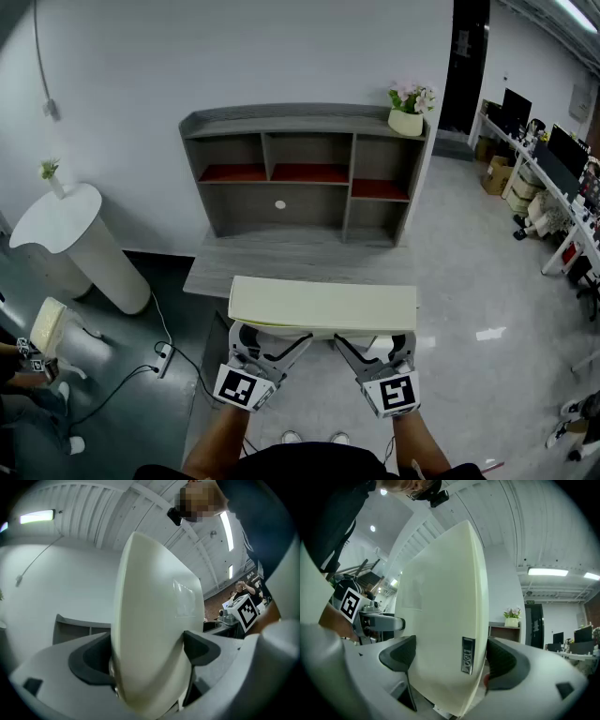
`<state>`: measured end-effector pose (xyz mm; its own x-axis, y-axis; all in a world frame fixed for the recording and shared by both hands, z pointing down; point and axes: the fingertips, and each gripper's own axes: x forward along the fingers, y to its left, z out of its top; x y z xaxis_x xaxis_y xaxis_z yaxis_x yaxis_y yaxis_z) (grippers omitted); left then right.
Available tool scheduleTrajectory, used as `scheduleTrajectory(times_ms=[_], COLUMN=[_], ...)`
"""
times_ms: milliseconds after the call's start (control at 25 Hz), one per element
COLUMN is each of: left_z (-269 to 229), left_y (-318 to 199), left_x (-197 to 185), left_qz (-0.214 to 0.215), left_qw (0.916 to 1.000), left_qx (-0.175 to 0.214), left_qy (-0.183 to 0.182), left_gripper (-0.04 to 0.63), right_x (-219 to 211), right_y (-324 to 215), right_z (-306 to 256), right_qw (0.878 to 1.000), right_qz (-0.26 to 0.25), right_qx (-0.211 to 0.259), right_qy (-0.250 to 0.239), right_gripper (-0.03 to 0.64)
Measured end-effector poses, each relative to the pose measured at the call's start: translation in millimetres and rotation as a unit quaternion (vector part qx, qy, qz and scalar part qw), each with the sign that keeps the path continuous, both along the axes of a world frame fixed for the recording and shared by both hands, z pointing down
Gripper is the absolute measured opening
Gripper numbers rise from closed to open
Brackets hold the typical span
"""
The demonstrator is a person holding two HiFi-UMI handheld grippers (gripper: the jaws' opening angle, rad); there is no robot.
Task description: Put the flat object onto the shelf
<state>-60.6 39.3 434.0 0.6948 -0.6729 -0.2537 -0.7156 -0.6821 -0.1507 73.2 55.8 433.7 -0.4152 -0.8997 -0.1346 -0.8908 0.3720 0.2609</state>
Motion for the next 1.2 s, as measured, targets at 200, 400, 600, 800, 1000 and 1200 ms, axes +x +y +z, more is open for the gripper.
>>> scheduleTrajectory(times_ms=[200,400,600,800,1000,1200], left_z=[-3,-2,-3,-4,-8,-13], left_y=[-3,-4,0,3,6,-2], left_x=[-5,-15,-27,-38,-47,-53], left_qz=[-0.002,-0.006,-0.008,-0.003,0.004,0.002], left_qw=[1.0000,1.0000,0.9999,0.9999,0.9999,0.9999], left_qx=[0.002,0.005,0.012,0.010,0.013,0.015], left_qy=[0.001,0.000,-0.002,0.001,0.003,0.001], left_gripper=[0.474,0.474,0.474,0.474,0.474,0.474], right_x=[-5,-15,-26,-40,-49,-55], right_y=[-1,-4,-1,3,8,1], right_z=[9,3,4,3,-2,-3], right_qw=[1.000,1.000,1.000,1.000,1.000,1.000], right_qz=[0.005,-0.005,-0.005,-0.003,0.004,0.007], right_qx=[-0.027,0.002,0.000,-0.003,0.004,-0.010], right_qy=[0.009,0.003,0.005,0.008,0.006,0.004], right_gripper=[0.464,0.463,0.465,0.465,0.465,0.465])
